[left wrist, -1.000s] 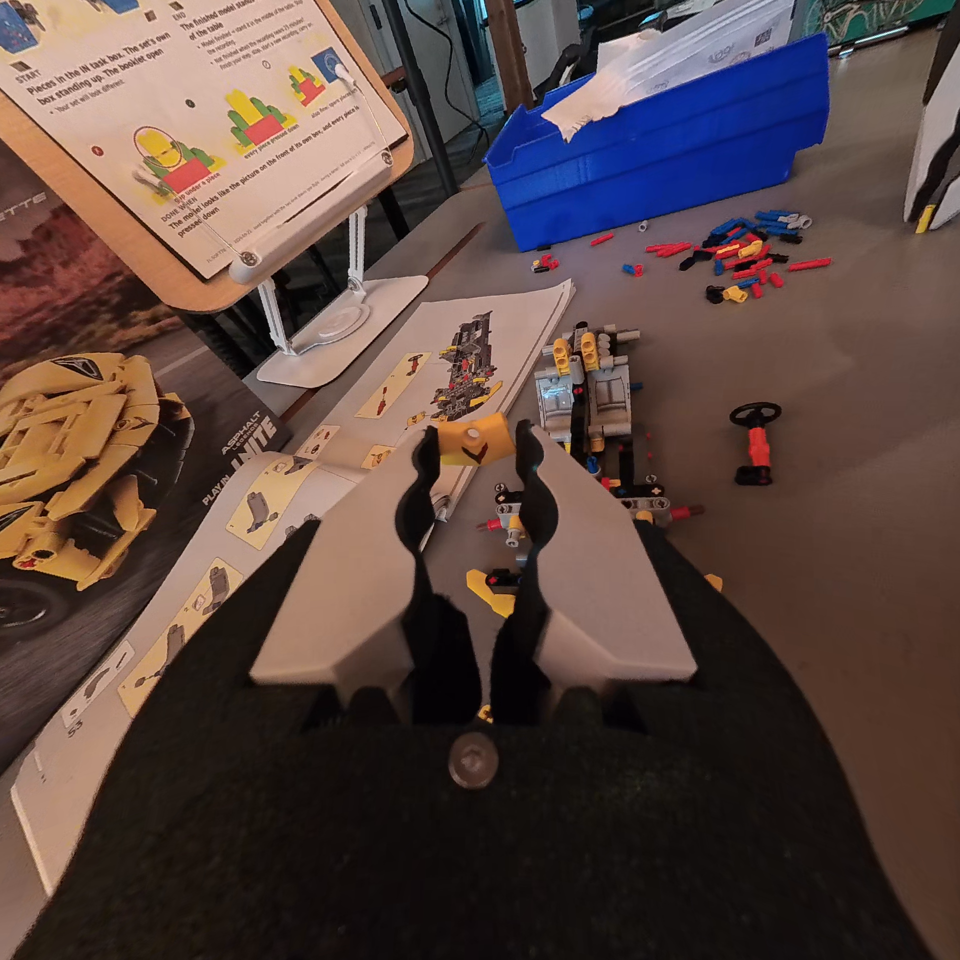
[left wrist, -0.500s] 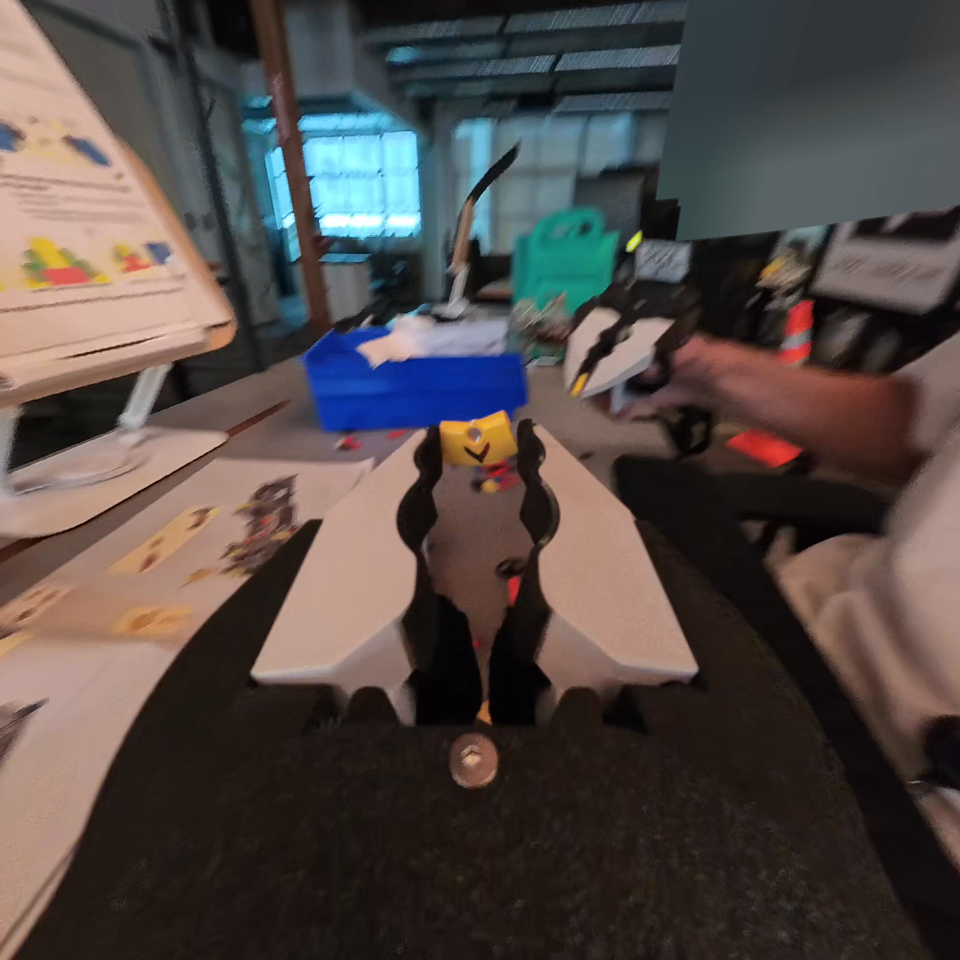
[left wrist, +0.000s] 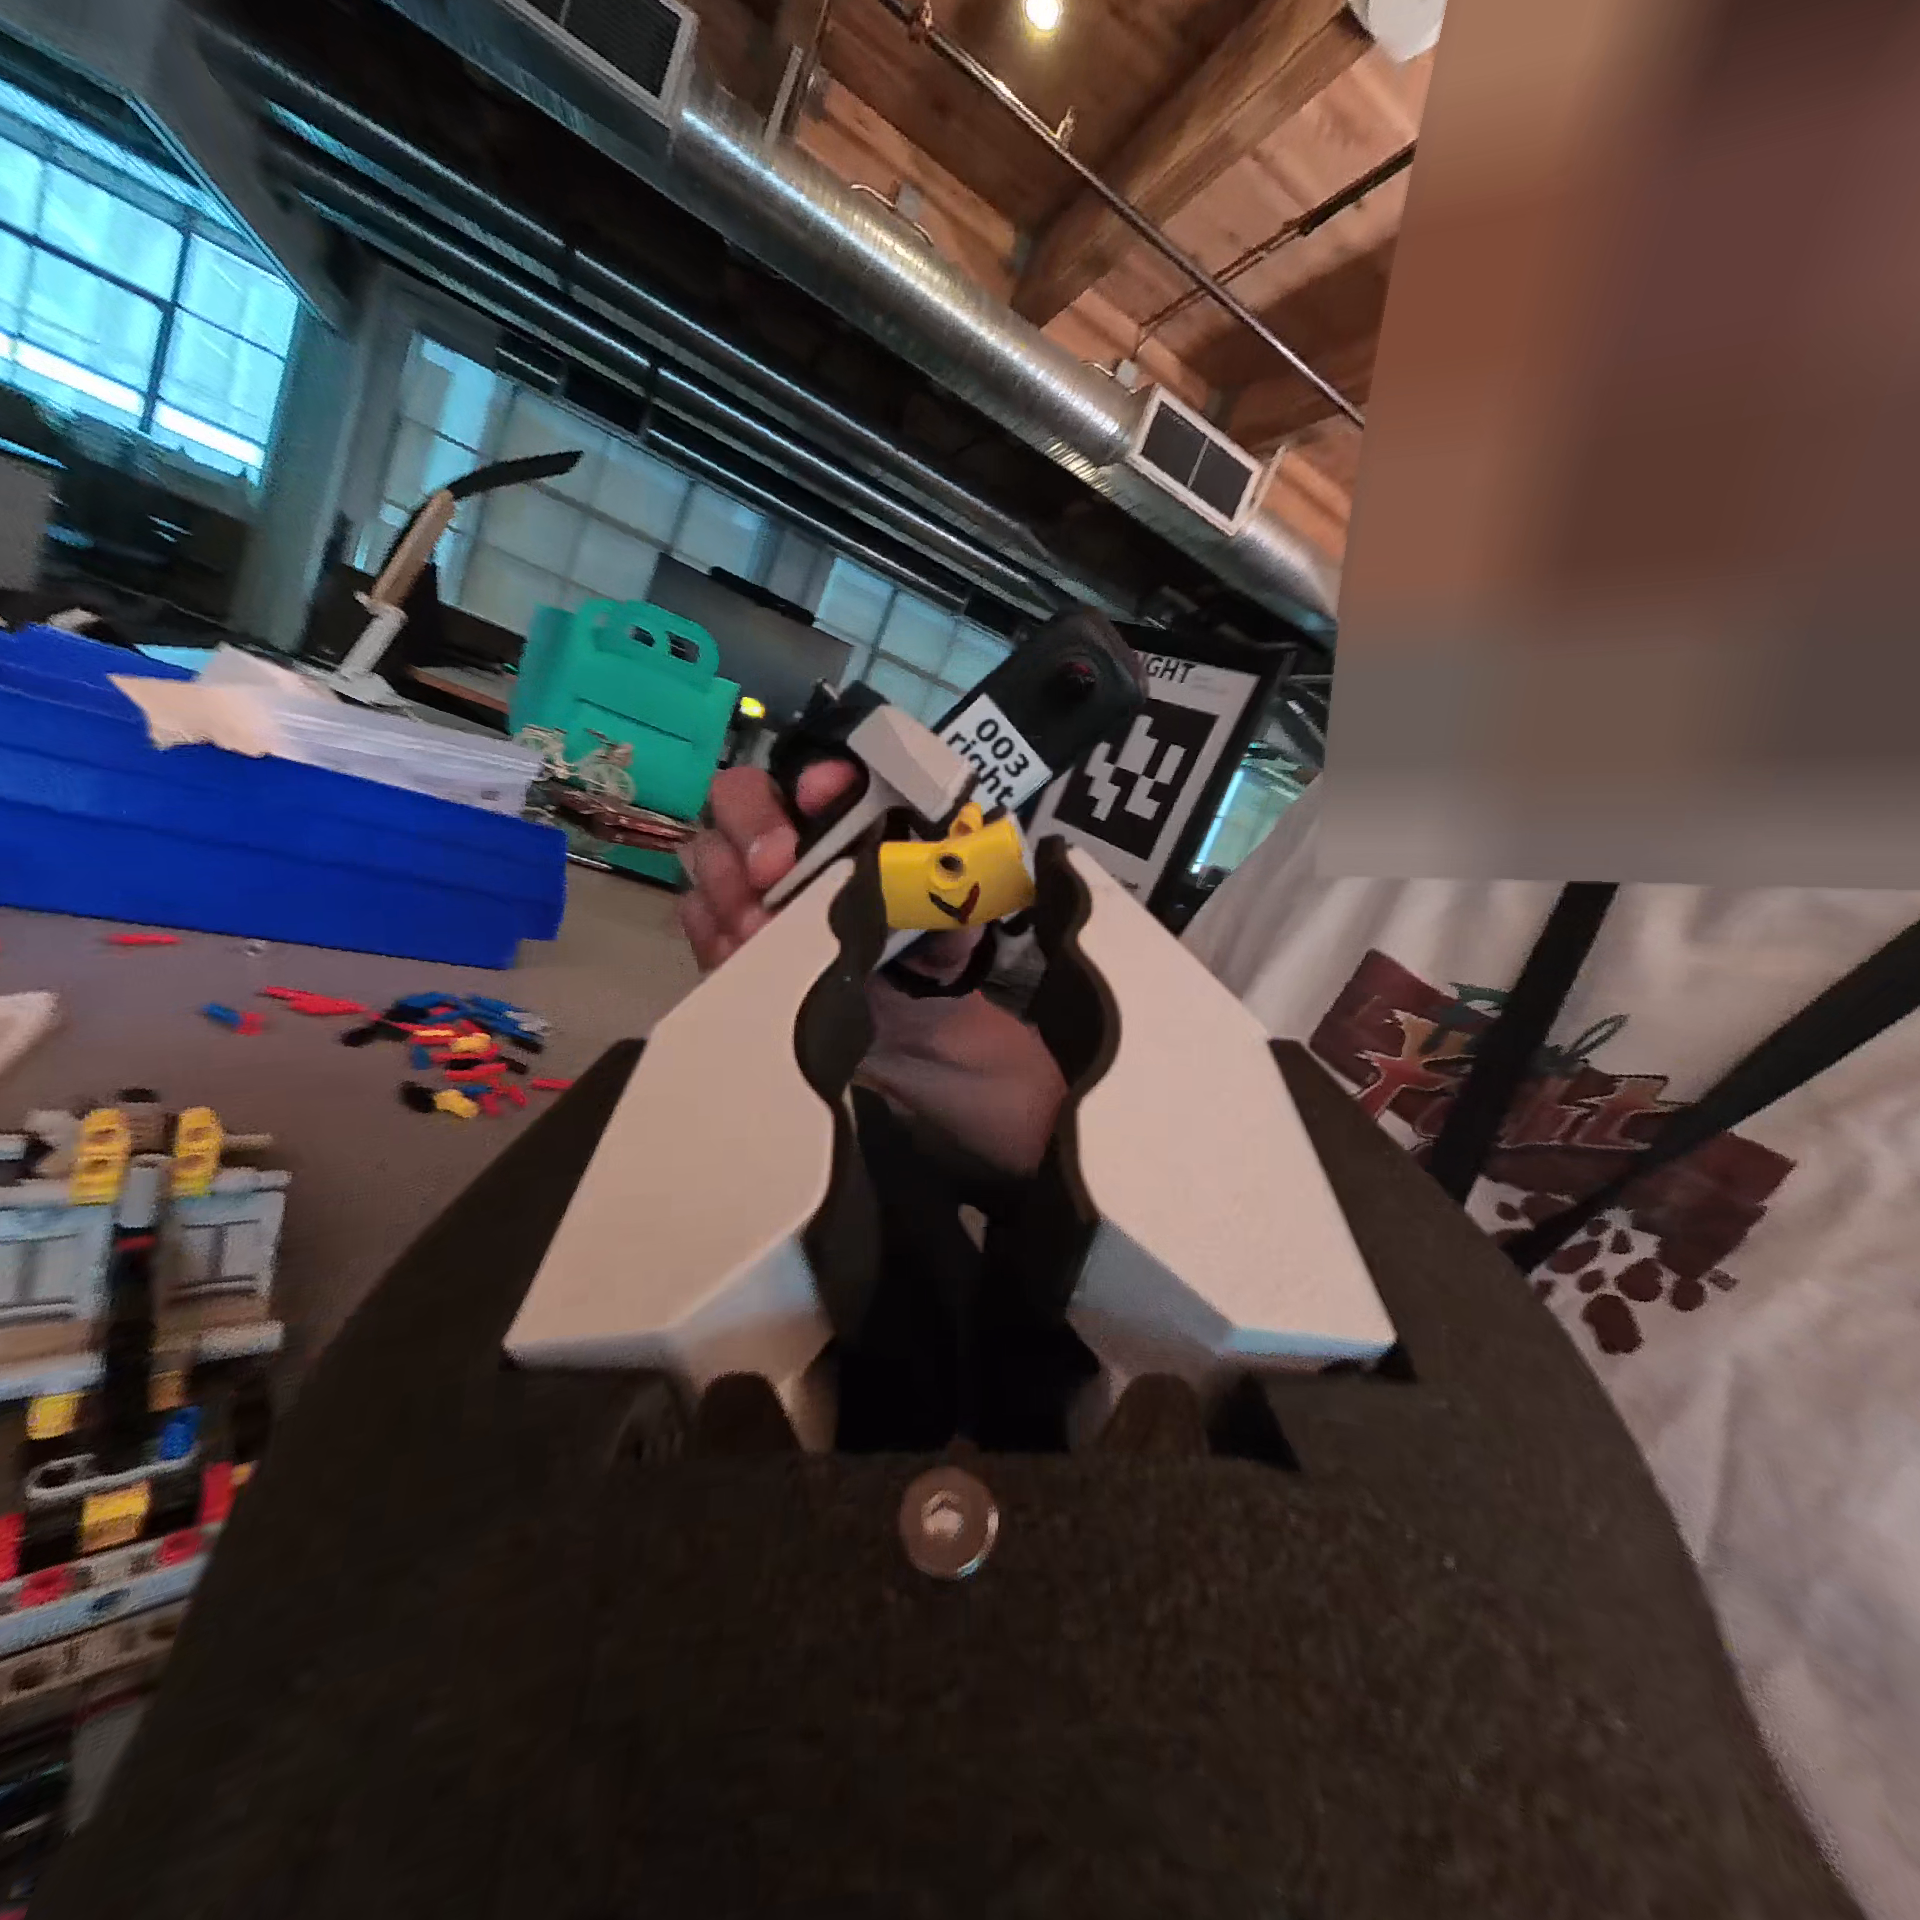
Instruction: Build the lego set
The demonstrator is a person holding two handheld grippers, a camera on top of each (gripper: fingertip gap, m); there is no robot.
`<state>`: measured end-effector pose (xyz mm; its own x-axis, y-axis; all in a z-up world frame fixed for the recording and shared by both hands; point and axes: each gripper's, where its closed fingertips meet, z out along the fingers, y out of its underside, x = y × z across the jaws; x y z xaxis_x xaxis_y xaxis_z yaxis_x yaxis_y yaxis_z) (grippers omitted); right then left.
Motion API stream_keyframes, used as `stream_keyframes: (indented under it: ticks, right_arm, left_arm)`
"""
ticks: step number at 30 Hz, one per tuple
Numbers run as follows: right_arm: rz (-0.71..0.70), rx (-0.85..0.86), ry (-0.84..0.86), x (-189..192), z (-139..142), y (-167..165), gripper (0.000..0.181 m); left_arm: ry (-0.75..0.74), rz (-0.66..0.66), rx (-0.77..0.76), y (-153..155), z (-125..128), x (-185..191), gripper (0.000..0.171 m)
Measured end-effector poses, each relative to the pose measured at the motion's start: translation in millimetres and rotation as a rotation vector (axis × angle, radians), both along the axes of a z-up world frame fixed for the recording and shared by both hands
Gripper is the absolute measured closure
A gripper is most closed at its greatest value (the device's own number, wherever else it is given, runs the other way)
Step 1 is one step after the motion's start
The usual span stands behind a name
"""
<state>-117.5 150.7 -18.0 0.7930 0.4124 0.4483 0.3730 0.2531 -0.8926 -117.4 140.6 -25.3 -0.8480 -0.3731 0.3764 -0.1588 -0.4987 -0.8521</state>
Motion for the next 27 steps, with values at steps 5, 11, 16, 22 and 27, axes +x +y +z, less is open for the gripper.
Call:
stream_keyframes:
  ticks: [5,11,16,22,27]
  right_arm:
    - [-0.014,0.001,-0.060,-2,-9,4,0.178]
    - [-0.027,-0.007,-0.089,1,-15,5,0.177]
    - [-0.040,-0.082,-0.239,3,-35,4,0.177]
    - [-0.046,-0.229,-0.439,4,-65,-5,0.177]
    - [-0.045,-0.244,-0.440,2,-76,-4,0.177]
  left_arm:
    - [0.042,-0.054,-0.032,-4,-4,0,0.145]
    - [0.087,-0.070,-0.012,-5,-10,3,0.145]
    - [0.131,-0.031,0.199,-7,-32,5,0.146]
    - [0.175,0.066,0.543,-12,-69,8,0.146]
    - [0.189,0.074,0.622,-12,-82,9,0.146]
